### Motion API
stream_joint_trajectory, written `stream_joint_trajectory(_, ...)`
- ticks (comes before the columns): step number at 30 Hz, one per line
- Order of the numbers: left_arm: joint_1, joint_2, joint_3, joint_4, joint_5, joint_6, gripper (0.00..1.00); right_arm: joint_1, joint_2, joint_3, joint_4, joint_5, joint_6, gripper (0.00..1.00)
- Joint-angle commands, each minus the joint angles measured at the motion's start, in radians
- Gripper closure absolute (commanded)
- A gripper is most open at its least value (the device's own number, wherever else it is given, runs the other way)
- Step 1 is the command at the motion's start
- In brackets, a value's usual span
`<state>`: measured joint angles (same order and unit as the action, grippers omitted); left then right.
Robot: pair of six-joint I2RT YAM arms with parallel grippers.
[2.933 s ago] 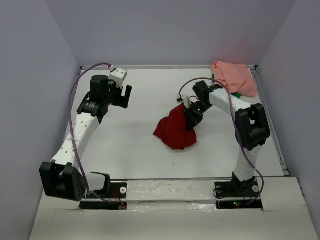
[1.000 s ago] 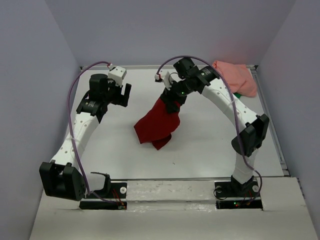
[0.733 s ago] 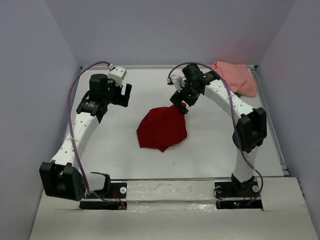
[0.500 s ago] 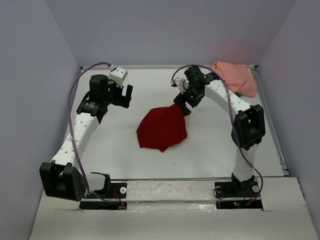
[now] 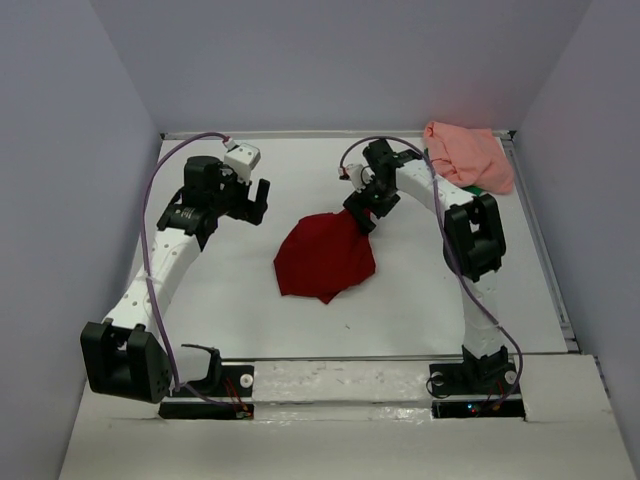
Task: Fold and stack the t-shirts
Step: Flatten out the tshirt
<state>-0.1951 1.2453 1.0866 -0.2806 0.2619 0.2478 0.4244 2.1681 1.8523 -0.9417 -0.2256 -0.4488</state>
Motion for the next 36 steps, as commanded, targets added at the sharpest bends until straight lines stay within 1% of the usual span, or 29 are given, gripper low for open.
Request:
stream_joint_trajectory(1, -0.004, -0.050, -0.017, 0.015, 0.005, 0.007, 0.01, -0.018, 0.082, 0.177, 0.029, -0.017, -0.014, 0.09)
stream_joint_trajectory(2, -0.004, -0.053, -0.020, 0.015, 0.004, 0.007, 0.01, -0.027, 0.097, 0.177, 0.024, -0.017, -0.019, 0.09)
stream_joint_trajectory(4, -0.004, -0.056, -0.028, 0.015, 0.000, 0.010, 0.01, -0.027, 0.131, 0.245, 0.000, -0.011, -0.024, 0.10)
stream_joint_trajectory(6, -0.004, -0.056, -0.031, 0.017, 0.000, 0.011, 0.01, -0.038, 0.134, 0.269, -0.015, -0.018, -0.031, 0.10)
stream_joint_trajectory(12, -0.003, -0.034, -0.021, 0.018, 0.014, 0.013, 0.01, -0.078, -0.011, 0.240, -0.048, -0.124, -0.044, 0.10)
stream_joint_trajectory(18, -0.004, -0.012, -0.001, 0.017, 0.022, 0.010, 0.01, -0.110, -0.063, 0.286, -0.086, -0.132, -0.053, 0.09)
stream_joint_trajectory(21, -0.004, -0.012, -0.004, 0.018, 0.025, 0.010, 0.01, -0.119, -0.033, 0.339, -0.081, -0.115, -0.045, 0.10)
stream_joint_trajectory(22, -0.004, -0.012, -0.007, 0.017, 0.025, 0.010, 0.01, -0.119, 0.004, 0.361, -0.092, -0.121, -0.042, 0.10)
stream_joint_trajectory(24, -0.004, -0.017, -0.008, 0.017, 0.017, 0.011, 0.01, -0.119, 0.044, 0.421, -0.106, -0.138, -0.031, 0.11)
stream_joint_trajectory(27, -0.004, -0.027, -0.017, 0.018, 0.014, 0.013, 0.01, -0.119, 0.099, 0.461, -0.106, -0.187, -0.008, 0.11)
stream_joint_trajectory(32, -0.004, -0.027, -0.025, 0.027, 0.013, 0.015, 0.01, -0.119, 0.096, 0.389, 0.015, -0.210, 0.028, 0.11)
stream_joint_trajectory(36, -0.003, -0.020, -0.022, 0.026, 0.013, 0.015, 0.01, -0.119, 0.134, 0.400, 0.021, -0.233, 0.036, 0.12)
